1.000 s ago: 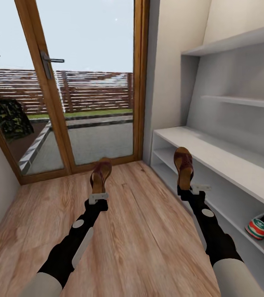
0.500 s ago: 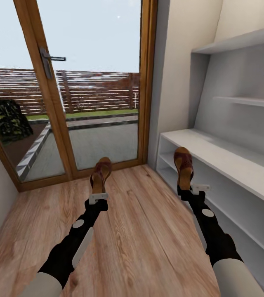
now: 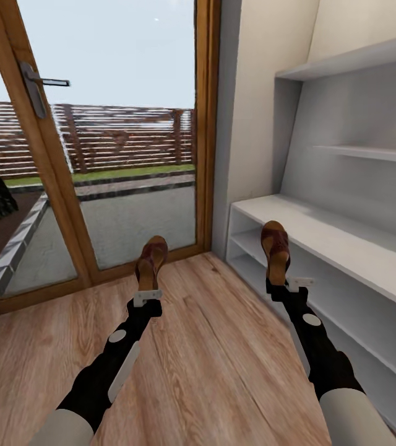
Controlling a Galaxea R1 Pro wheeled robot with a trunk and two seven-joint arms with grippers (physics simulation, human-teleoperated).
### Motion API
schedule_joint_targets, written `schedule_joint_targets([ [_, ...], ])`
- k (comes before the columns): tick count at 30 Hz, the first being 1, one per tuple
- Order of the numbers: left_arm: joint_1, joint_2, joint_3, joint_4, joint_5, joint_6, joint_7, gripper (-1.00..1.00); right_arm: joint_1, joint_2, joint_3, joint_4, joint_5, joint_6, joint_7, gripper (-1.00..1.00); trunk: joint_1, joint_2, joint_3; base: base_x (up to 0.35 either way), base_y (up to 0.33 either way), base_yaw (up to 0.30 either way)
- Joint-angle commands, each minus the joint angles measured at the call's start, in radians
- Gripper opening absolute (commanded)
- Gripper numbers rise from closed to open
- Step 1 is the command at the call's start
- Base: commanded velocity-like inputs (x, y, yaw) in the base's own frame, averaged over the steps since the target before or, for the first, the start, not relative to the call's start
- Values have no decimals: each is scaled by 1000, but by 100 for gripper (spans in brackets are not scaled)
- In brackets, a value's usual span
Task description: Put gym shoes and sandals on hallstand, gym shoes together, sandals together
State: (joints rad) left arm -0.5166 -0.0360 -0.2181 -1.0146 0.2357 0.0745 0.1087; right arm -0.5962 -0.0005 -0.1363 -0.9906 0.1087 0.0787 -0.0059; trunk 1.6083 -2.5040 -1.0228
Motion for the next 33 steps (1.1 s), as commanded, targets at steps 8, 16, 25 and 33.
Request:
schedule_joint_targets([
  [8,0,1,-3,-2,5,5,6,-100,0,0,0,-3,7,6,-2,-100,0,0,-1,279,210,-264],
  [16,0,1,-3,-2,5,5,6,-100,0,0,0,-3,7,7,-2,-100,0,0,-1,279,210,-100],
  [25,0,1,-3,-2,5,5,6,-100,0,0,-2,-4,6,7,-2,-100,0,0,-1,278,210,-4],
  [33,0,1,-3,-1,5,5,6,-100,0,1,-2,-2,6,7,-2,-100,0,0,-1,246,224,-123],
])
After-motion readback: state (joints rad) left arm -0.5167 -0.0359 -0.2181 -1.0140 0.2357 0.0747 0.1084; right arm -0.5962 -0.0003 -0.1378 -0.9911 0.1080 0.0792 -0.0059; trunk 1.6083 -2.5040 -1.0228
